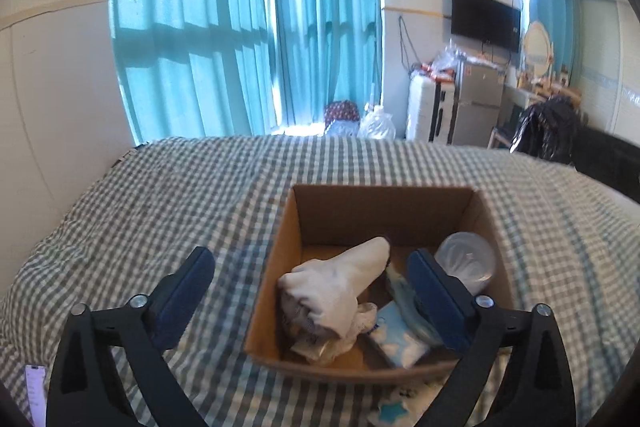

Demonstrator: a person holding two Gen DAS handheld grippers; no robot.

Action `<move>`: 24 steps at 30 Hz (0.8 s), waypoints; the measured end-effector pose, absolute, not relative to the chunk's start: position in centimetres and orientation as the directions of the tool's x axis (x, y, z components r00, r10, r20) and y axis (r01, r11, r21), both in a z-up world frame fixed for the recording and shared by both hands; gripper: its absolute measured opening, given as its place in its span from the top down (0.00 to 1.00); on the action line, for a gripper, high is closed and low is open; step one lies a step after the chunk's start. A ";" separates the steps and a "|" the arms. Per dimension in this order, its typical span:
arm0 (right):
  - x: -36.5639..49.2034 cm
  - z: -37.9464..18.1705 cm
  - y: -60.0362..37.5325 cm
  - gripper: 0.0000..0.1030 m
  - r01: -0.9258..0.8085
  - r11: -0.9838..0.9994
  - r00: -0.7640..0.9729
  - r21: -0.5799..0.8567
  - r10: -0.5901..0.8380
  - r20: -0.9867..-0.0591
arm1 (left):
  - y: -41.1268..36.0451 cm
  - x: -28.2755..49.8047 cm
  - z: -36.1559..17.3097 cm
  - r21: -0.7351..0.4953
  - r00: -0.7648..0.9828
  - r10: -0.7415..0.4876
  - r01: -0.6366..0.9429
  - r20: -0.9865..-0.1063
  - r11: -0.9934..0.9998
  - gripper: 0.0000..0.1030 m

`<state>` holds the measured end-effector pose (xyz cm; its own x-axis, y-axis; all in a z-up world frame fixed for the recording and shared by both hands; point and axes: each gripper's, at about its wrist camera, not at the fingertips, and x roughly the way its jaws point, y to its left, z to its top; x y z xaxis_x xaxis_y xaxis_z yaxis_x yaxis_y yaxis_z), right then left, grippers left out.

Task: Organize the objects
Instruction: 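Grasp the blue blister pack with the right tool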

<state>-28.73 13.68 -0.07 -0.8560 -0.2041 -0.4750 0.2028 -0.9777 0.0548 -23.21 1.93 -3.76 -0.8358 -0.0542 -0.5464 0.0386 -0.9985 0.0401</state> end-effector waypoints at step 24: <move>-14.7 -3.8 10.7 0.00 0.224 -0.974 -0.813 -0.036 -0.166 -0.558 | -4.0 -8.3 -4.0 0.037 -0.814 -0.085 0.078 -0.574 -0.996 0.00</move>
